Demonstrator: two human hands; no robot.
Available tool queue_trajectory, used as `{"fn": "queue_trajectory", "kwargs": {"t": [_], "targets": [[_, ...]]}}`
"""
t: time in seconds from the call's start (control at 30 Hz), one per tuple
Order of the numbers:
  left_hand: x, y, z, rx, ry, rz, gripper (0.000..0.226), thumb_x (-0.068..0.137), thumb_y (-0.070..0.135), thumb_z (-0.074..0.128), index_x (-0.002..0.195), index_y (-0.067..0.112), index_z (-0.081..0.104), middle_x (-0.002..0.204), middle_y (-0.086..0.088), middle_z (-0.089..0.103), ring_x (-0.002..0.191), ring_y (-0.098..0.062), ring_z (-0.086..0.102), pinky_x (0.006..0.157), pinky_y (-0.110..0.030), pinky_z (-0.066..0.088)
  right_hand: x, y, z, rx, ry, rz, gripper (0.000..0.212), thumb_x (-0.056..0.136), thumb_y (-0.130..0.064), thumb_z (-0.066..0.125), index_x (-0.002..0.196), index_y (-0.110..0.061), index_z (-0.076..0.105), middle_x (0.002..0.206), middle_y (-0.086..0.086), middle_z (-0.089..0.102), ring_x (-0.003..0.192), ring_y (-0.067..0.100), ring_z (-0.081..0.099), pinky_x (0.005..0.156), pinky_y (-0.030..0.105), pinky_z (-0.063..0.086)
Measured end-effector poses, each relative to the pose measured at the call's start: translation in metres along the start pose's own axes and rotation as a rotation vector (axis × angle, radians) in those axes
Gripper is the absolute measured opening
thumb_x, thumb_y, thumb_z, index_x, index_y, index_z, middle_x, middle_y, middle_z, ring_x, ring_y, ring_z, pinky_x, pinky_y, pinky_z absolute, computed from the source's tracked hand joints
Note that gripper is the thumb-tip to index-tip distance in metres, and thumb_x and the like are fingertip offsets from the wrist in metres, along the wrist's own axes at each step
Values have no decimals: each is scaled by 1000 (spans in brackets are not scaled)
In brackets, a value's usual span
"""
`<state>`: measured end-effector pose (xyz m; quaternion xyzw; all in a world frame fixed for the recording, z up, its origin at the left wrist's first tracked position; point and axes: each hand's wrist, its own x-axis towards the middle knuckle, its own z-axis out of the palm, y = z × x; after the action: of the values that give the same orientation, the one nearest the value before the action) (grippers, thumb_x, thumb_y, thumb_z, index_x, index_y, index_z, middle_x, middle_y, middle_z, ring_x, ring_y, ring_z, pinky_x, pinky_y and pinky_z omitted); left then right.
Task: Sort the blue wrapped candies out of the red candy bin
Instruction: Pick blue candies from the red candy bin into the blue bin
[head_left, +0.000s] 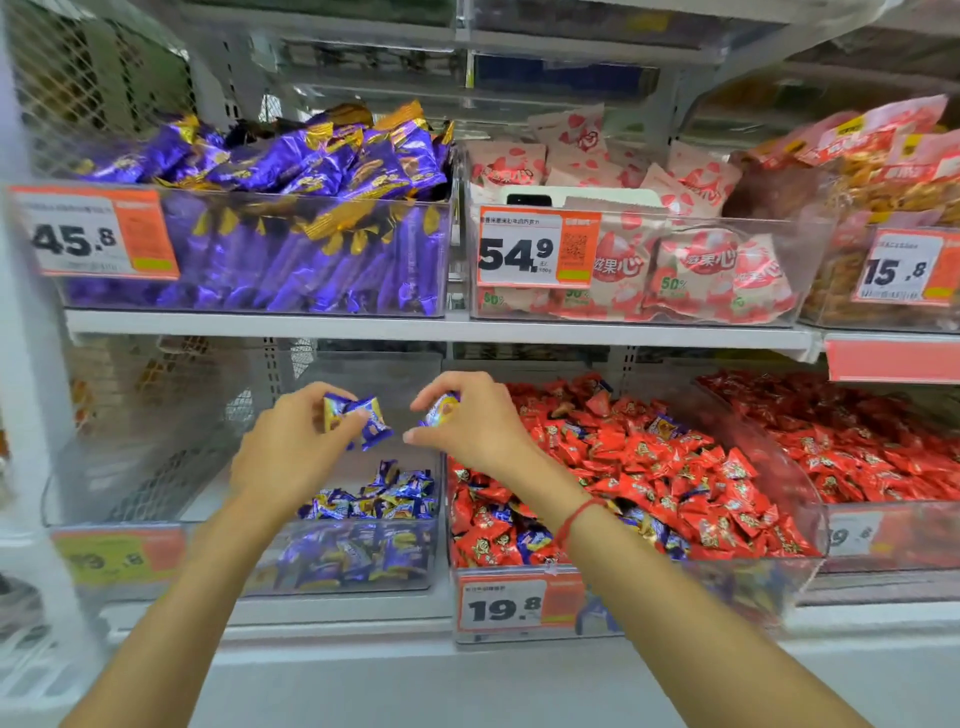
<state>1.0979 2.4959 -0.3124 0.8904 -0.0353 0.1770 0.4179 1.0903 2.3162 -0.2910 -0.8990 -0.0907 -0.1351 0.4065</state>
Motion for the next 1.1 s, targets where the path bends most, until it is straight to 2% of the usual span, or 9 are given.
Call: {"fn": "queue_trajectory", "kwargs": {"t": [0.07,0.23,0.43,0.53,0.6,0.67,0.77,0.97,1.1], "targets": [[6,-18,-1,86,54,-26,11,87,40,67,97,35,62,91,3,70,96,-26,65,83,-41,50,9,-5,20,-140,-61,-74,38,73,-18,82,107,-20,66,110,3,67,105,22,60,82,26,44],[9,-35,8,-97,-283,-25,45,98,32,51,142,23,44,139,0,53,127,-21,51,104,-47,43,7,-1,28,-306,-264,-181,59,82,-7,65,136,-24,51,135,2,57,125,23,52,101,41,45],[-1,-3,24,-77,-81,100,25,98,26,51,120,27,62,120,6,65,111,-15,60,101,-40,44,-28,38,-36,-219,-8,-227,24,86,-16,64,103,-30,72,103,-13,71,98,2,63,92,32,49],[-28,16,56,-133,-88,196,33,98,37,48,128,29,55,127,13,60,111,-8,58,99,-33,44,-37,60,-68,-260,82,-212,17,89,-22,66,102,-31,71,103,-17,70,99,-3,61,94,30,49],[-42,13,76,-71,-117,289,42,98,47,42,137,33,47,141,20,47,124,-3,48,104,-29,39,-38,74,-70,-359,18,-242,24,91,-33,63,114,-35,66,122,-16,63,117,2,53,104,33,42],[-49,5,88,-31,-109,317,47,98,50,35,141,35,42,148,26,32,132,3,36,105,-21,32,-40,87,-58,-511,-171,-316,42,93,-49,52,134,-43,49,150,-15,37,141,8,28,117,35,24],[-55,0,96,-57,-69,326,50,98,53,28,145,37,37,151,29,25,133,11,28,106,-16,25,-39,105,-42,-664,-356,-353,53,95,-57,38,146,-46,28,160,-13,8,147,10,8,119,31,11],[-60,-3,101,-16,-15,328,59,92,50,23,150,37,25,149,28,24,130,14,24,105,-14,26,-24,126,-79,-826,-281,-391,41,99,-41,45,140,-37,44,152,-7,35,137,18,37,108,37,37],[-59,-1,100,11,-8,338,56,95,47,24,150,35,27,152,23,28,133,6,31,102,-17,29,-25,149,-109,-922,-285,-263,64,91,-65,9,143,-42,38,155,-7,30,141,19,30,111,39,32]]}}
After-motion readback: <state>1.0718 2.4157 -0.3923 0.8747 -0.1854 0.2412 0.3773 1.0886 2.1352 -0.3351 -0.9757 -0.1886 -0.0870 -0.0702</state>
